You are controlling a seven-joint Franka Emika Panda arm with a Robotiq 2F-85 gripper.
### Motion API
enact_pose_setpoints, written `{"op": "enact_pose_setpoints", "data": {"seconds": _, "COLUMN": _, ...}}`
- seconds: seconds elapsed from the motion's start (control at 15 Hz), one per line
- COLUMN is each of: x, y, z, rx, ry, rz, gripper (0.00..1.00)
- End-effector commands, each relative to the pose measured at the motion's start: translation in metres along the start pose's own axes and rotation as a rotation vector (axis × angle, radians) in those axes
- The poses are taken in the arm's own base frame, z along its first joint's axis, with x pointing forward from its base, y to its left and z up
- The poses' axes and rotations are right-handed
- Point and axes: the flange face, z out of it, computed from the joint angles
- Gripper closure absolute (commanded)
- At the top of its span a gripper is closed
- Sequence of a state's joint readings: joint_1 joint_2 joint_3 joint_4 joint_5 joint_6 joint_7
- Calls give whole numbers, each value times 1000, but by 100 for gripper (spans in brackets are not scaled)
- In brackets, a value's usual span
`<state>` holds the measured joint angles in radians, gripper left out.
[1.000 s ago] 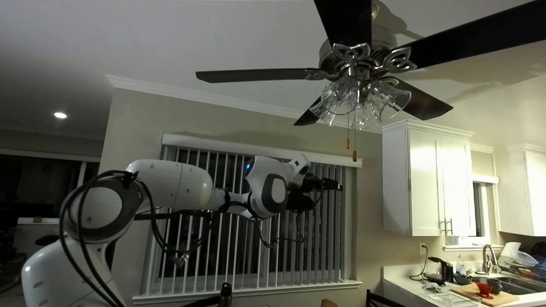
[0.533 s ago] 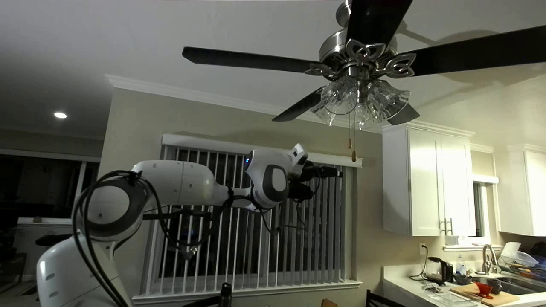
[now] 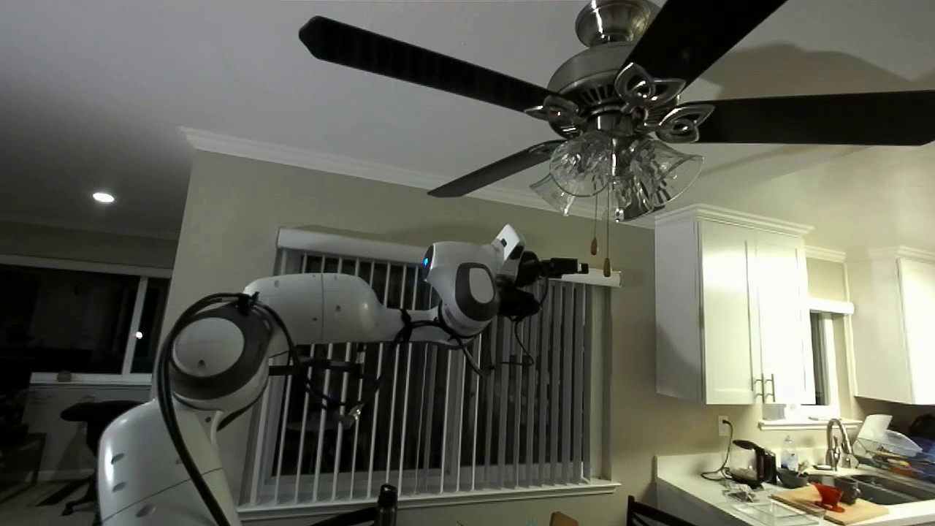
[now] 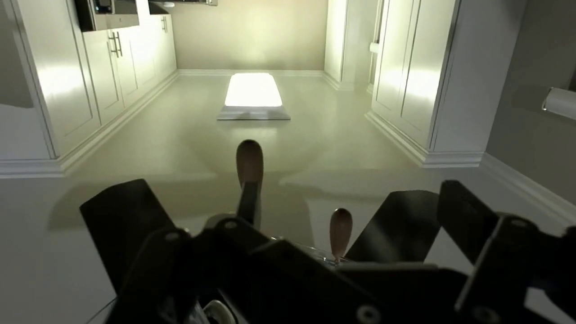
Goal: Switch on the light
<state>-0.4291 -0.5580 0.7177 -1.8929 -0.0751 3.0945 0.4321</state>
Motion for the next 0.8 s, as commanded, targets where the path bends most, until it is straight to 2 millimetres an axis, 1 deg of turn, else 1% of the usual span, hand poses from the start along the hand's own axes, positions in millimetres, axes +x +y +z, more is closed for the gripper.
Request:
{"op": "enact_pose_setpoints", "data": {"seconds": 0.0, "x": 10, "y": 4, "z": 21, "rx": -46, "ry": 18, "rz": 16, "gripper": 0}}
{"op": "enact_pose_setpoints", "data": {"seconds": 0.4, "x": 12, "y": 14, "z": 47, "rx": -114, "ry": 15, "rz": -2, "gripper": 0}}
{"op": "enact_pose_setpoints", "data": {"seconds": 0.47, "x": 12, "y": 15, "z": 50, "rx": -121, "ry": 8, "rz": -8, "gripper": 7}}
{"op": "enact_pose_setpoints", "data": {"seconds": 0.53, "x": 12, "y": 16, "z": 52, "rx": -132, "ry": 6, "rz": -21, "gripper": 27}}
{"op": "enact_pose_setpoints", "data": {"seconds": 0.6, "x": 12, "y": 17, "z": 54, "rx": -140, "ry": 2, "rz": -25, "gripper": 33}}
{"op": "enact_pose_setpoints", "data": {"seconds": 0.67, "x": 12, "y": 19, "z": 55, "rx": -144, "ry": -3, "rz": -29, "gripper": 41}}
{"op": "enact_pose_setpoints", "data": {"seconds": 0.73, "x": 12, "y": 19, "z": 57, "rx": -150, "ry": -7, "rz": -33, "gripper": 47}}
